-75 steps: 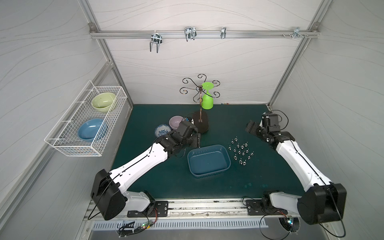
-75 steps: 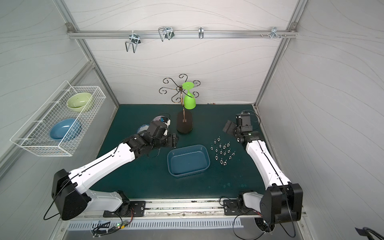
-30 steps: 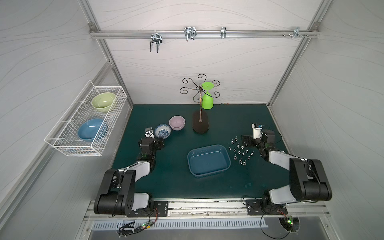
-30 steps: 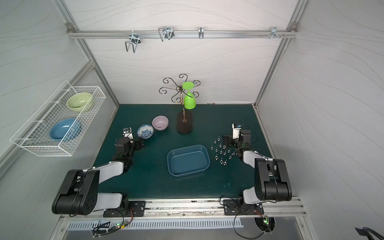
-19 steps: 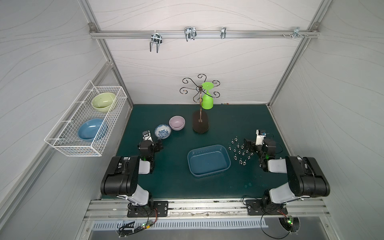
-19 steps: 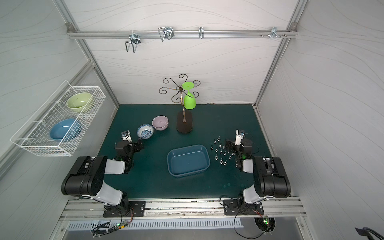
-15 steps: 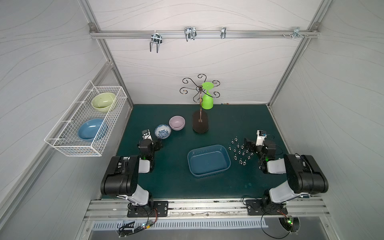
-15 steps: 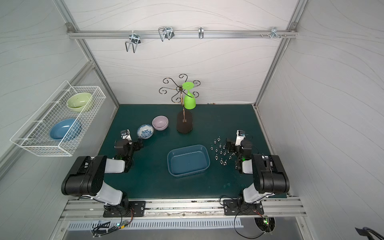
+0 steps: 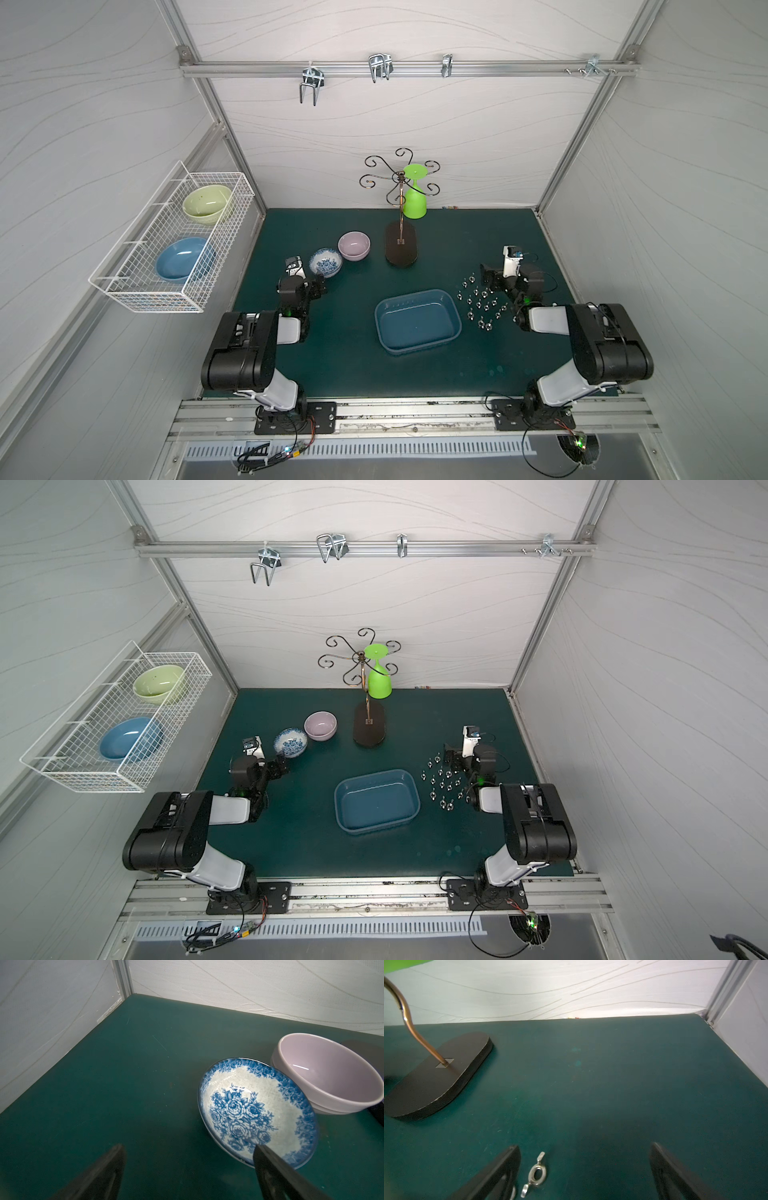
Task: Take out the wing nut from the storage box
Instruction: Reset both arms
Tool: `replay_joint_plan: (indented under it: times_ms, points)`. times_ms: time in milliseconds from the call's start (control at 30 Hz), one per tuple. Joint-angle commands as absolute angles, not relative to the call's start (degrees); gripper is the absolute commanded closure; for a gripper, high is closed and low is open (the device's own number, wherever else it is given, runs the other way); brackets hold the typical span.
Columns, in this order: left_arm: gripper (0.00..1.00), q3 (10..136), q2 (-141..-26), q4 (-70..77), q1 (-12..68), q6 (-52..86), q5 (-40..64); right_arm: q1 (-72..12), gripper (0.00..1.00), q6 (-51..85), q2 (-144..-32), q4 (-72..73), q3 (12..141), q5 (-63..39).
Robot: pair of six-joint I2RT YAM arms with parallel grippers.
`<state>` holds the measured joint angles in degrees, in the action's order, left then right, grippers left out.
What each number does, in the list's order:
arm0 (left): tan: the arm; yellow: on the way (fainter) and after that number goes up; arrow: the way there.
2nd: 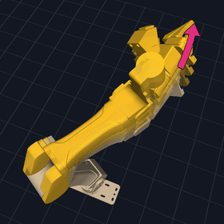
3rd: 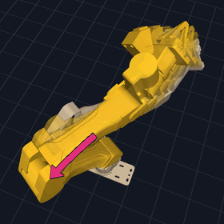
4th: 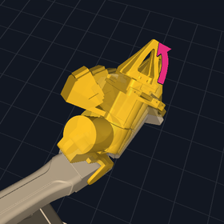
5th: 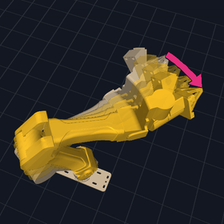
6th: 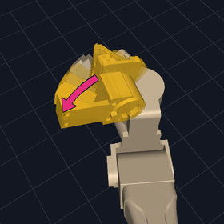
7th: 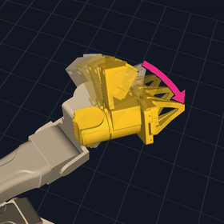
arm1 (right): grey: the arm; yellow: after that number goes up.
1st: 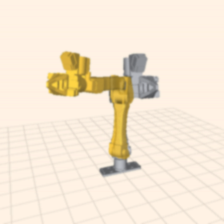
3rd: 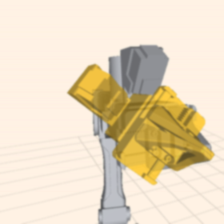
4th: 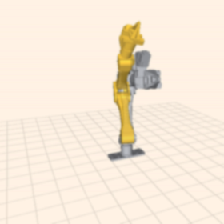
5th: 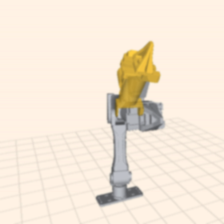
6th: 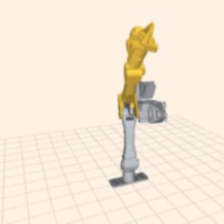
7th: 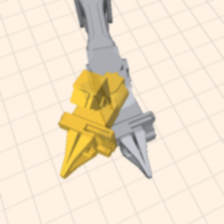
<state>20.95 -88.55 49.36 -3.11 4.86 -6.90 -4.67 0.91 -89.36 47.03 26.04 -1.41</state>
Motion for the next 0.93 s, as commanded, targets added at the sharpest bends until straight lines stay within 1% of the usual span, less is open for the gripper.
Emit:
replay_joint_plan:
  times_ms: [0, 900]
  points:
    - [0.0, 22.68, -88.5, 49.93, -2.99, 4.83, -6.97, -4.62, 0.01, -0.44, -90.04, 43.62, 26.28, -0.01]
    - [0.0, 24.04, -88.77, 47.8, -1.32, 2.73, -7.91, -4.69, 0.01, -0.57, -90.07, 43.59, 26.28, 0.09]
